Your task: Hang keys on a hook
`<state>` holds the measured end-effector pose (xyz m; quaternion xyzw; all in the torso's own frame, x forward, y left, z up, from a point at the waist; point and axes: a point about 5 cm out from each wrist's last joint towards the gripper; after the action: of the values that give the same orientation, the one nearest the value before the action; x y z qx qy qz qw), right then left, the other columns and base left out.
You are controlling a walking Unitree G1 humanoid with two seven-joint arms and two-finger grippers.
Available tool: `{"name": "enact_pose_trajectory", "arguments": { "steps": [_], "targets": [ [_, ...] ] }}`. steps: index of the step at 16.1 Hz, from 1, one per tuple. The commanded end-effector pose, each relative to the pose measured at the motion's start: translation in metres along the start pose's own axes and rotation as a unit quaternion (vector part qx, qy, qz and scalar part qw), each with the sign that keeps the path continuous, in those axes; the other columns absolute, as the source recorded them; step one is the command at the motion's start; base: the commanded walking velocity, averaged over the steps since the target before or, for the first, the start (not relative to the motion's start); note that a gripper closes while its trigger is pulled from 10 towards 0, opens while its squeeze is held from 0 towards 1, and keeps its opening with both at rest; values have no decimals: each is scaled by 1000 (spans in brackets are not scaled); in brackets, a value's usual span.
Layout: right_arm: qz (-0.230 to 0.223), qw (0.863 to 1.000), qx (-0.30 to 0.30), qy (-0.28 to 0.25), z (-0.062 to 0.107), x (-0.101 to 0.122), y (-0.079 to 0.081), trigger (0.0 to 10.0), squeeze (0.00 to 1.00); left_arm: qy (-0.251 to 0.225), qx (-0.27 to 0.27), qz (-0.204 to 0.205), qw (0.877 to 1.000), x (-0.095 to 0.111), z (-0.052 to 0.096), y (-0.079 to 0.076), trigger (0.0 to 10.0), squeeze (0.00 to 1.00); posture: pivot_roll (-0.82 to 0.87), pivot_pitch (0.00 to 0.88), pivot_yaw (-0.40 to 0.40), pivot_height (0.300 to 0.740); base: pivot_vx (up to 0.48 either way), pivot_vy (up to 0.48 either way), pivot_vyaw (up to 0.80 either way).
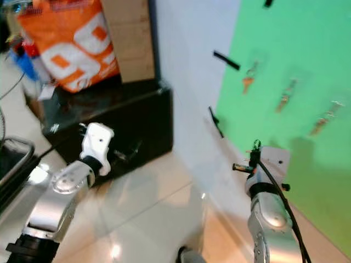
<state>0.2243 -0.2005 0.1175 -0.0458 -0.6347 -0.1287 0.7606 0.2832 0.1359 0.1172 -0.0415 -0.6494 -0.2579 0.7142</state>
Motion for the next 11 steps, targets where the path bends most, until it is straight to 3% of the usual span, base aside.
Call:
{"name": "enact_pose_trajectory", "arguments": {
  "steps": [1, 5, 8, 11],
  "targets": [
    [-3, 1000, 3, -10, 2, 3, 3, 10000, 0, 6, 5, -8, 1000, -2, 2, 4, 10000, 0, -118, 0, 67, 740, 0, 0, -800],
    [2, 1000, 4, -12, 0, 5, 1, 10000, 0, 6, 11, 0, 1000, -2, 2, 5, 10000, 0, -110, 0, 63, 740, 0, 0, -800],
    [7, 1000, 19, -20, -3, 8, 10, 10000, 0, 6, 14, -3, 1000, -2, 2, 8, 10000, 0, -107, 0, 77, 740, 0, 0, -800],
    [11, 999, 28, -19, -5, 5, 13, 10000, 0, 0, 17, -10, 1000, 2, 2, 11, 10000, 0, -78, 0, 66, 740, 0, -87, -144]
  ]
}}
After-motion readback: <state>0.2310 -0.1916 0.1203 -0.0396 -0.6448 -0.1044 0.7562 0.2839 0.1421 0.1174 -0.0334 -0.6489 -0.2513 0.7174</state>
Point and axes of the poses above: a point about 5 cm out from each wrist's last joint towards the gripper, its own z axis pointing back from the gripper into the wrist, its own x axis along the axis of the wrist's last joint, y = z × x, and after that the axes turned 6 degrees about -z, right-handed
